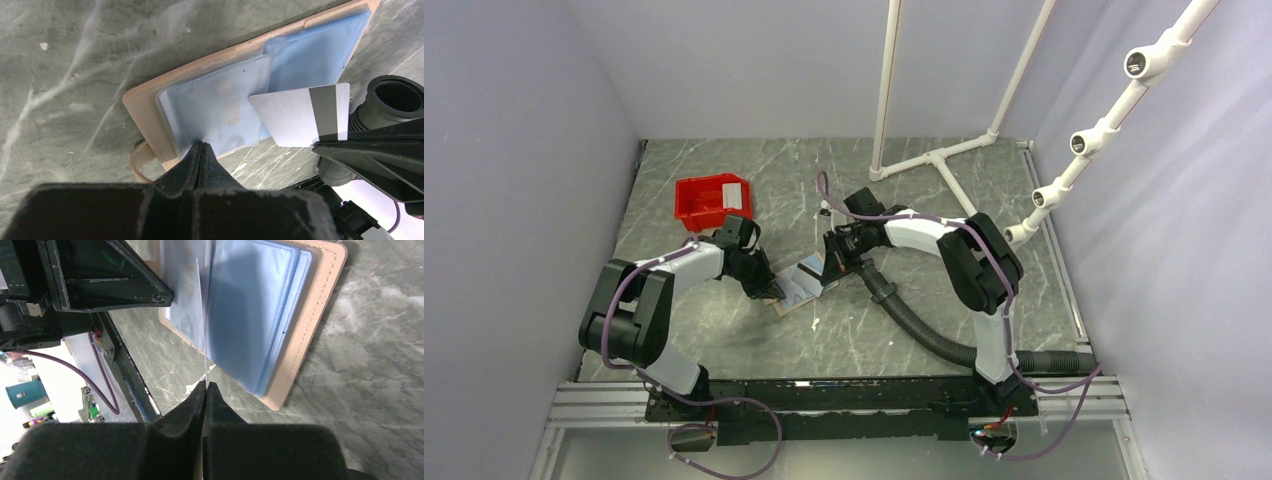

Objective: Put the credit cards into the card holder
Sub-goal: Insert the credit card into the card holder.

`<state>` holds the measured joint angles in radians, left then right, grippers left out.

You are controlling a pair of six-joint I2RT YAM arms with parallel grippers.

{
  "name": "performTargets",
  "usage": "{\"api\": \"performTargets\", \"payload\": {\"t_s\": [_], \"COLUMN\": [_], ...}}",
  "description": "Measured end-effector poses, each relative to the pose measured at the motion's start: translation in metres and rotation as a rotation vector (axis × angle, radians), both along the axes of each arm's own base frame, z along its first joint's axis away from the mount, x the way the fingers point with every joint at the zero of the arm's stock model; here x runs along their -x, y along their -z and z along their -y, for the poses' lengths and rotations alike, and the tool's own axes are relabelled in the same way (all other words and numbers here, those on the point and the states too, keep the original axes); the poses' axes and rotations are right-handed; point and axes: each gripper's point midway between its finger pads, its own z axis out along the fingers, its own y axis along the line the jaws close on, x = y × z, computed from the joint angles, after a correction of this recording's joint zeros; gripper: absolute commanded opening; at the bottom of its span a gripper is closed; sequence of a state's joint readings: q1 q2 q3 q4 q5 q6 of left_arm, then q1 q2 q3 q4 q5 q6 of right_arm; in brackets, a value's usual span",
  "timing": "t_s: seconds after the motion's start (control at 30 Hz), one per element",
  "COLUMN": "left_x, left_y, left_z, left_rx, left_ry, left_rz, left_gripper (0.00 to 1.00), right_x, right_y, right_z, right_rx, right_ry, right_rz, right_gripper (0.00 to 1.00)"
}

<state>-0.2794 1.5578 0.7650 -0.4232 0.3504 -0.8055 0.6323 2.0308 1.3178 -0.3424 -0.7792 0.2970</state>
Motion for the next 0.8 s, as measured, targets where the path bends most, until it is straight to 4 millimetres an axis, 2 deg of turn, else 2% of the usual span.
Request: {"api": "performTargets", "payload": {"t_s": [0.37,0.8], "left_x": [0.0,0.0], "left_y": [0.0,0.0], "left_z": [0.0,0.0], "left_rx": [-0.001,0.0], "left_ry": [0.0,-0.001], "left_rz": [0.0,0.003], "left_gripper": [0.0,0.0], "right_x": [-0.002,-0.002], "right_y": [0.007,0.008], "right_z": [0.011,0.013], "right_rx": [0.01,0.01], "right_ry": [0.025,0.027], "right_rz": [-0.022,-0.028], "right_gripper": [0.0,0.0]}}
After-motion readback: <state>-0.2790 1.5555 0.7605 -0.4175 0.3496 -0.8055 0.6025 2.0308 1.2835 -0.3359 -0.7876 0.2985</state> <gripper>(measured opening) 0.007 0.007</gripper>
